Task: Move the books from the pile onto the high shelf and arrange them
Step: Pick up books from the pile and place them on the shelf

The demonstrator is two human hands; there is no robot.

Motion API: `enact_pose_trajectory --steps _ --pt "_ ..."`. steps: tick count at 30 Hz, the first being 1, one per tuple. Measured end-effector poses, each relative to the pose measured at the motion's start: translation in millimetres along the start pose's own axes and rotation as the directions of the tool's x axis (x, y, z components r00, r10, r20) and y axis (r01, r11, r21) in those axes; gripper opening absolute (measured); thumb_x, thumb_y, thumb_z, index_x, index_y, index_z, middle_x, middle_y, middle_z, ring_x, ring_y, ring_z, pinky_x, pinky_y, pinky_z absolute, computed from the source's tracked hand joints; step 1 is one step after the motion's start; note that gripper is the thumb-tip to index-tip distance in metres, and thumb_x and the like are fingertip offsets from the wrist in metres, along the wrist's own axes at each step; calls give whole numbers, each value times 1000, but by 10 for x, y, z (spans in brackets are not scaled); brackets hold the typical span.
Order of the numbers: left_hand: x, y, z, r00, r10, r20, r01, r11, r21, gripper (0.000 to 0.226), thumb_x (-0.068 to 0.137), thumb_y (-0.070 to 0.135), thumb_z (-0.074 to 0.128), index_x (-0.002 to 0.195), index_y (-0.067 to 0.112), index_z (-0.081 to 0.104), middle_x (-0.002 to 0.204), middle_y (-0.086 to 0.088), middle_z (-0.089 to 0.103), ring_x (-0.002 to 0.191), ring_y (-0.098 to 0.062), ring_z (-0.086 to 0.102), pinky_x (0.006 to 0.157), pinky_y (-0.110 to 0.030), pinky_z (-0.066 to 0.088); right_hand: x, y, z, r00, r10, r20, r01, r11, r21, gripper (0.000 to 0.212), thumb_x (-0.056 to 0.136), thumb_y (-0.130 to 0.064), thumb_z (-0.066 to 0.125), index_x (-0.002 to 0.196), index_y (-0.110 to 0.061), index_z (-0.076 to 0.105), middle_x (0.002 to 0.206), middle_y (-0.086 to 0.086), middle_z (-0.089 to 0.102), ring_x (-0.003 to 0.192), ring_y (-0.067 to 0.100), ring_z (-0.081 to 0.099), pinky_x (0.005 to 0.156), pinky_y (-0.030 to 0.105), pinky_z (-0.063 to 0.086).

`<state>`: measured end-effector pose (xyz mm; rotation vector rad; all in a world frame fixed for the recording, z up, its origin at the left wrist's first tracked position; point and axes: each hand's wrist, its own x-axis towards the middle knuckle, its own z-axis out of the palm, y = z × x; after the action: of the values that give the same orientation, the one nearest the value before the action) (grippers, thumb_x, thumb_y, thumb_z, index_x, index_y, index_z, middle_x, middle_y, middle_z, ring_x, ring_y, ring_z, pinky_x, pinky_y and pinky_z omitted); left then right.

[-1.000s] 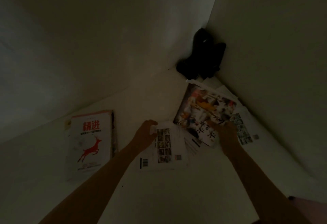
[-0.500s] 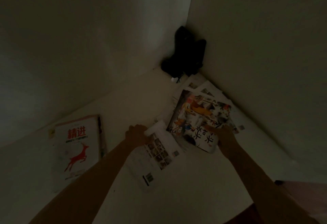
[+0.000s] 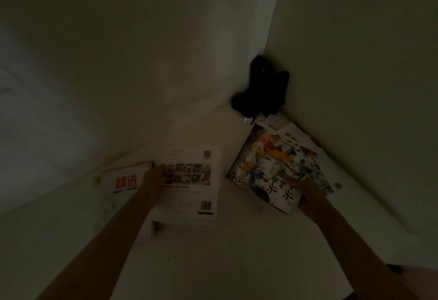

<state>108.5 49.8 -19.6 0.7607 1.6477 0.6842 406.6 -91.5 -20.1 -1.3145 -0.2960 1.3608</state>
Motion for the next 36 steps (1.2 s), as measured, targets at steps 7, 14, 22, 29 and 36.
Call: enact_pose_trajectory --steps 7,14,22,29,36 --pt "-180 -93 190 918 -269 290 286 958 -18 32 82 31 54 59 8 51 62 -9 45 58 -25 44 57 -28 36 -91 139 319 950 215 228 -212 976 -40 52 58 -15 83 107 -16 65 108 10 71 95 28 69 68 40 58" --pt "-794 71 324 916 -177 360 230 967 -111 33 98 -5 25 122 -21 41 140 -29 34 57 -5 39 47 -13 43 -43 295 567 937 278 213 -277 960 -36 31 81 -8 58 112 -11 61 112 12 67 103 30 64 78 43 56" --pt "-272 -385 150 836 -170 522 379 867 -325 24 99 14 36 105 9 59 71 13 71 67 -1 67 58 -15 54 21 371 536 936 325 133 -298 935 -191 25 84 -5 60 109 -5 61 100 15 70 88 31 68 66 38 57" --pt "-245 -703 136 834 -179 523 394 856 -336 64 85 64 32 111 13 62 94 -7 73 84 -22 70 66 -32 57 43 616 445 937 342 66 -322 924 -205 33 81 0 64 111 -13 59 103 13 70 92 29 68 71 41 58" --pt "41 -519 36 958 -191 212 -23 690 724 48 87 50 54 71 4 57 69 -7 58 57 -17 56 59 -30 50 143 514 223 946 301 -120 -322 916 -238 38 79 1 68 116 1 58 116 24 63 102 37 62 86 50 51"
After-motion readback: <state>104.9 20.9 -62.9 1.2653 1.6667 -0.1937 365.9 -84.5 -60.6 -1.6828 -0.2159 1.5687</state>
